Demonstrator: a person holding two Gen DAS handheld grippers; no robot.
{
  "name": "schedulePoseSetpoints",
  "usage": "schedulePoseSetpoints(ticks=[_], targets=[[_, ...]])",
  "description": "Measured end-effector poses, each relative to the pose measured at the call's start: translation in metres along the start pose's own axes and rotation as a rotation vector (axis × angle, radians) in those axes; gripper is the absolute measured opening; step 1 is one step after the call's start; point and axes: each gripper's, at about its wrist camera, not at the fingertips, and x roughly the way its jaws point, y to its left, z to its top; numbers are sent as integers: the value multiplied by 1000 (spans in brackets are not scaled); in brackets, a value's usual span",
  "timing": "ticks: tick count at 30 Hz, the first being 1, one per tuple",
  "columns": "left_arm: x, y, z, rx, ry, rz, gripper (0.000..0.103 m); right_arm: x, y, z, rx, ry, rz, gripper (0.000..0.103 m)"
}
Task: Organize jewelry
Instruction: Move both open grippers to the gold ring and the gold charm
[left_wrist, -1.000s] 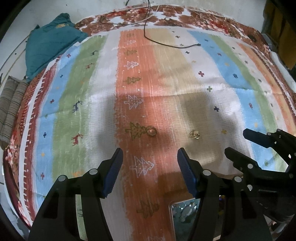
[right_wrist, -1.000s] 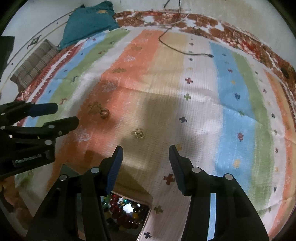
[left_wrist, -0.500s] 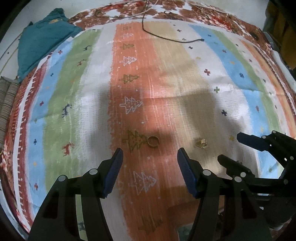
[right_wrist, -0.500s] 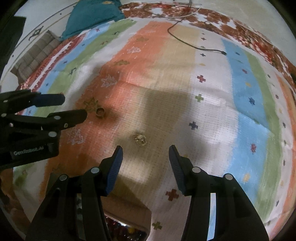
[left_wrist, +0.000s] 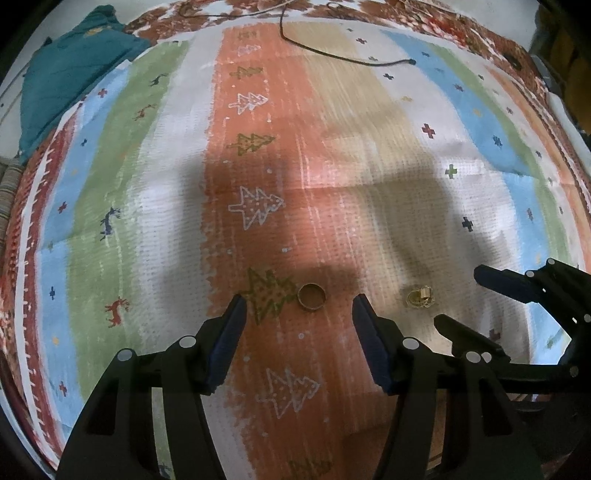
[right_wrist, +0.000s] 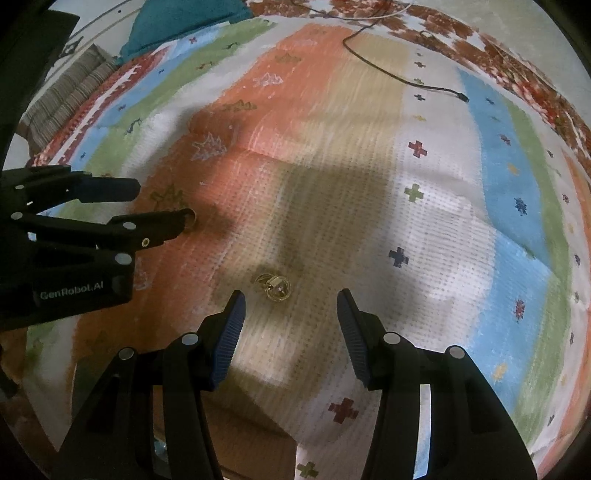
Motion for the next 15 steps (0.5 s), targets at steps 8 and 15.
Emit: schedulePoseSetpoints(ticks=[8,15], targets=[[10,0,6,9,15,2,56,12,-1,6,-11,30,-8,47],[24,2,8,14,40,5,53,21,0,11,-23,48,-8,46]])
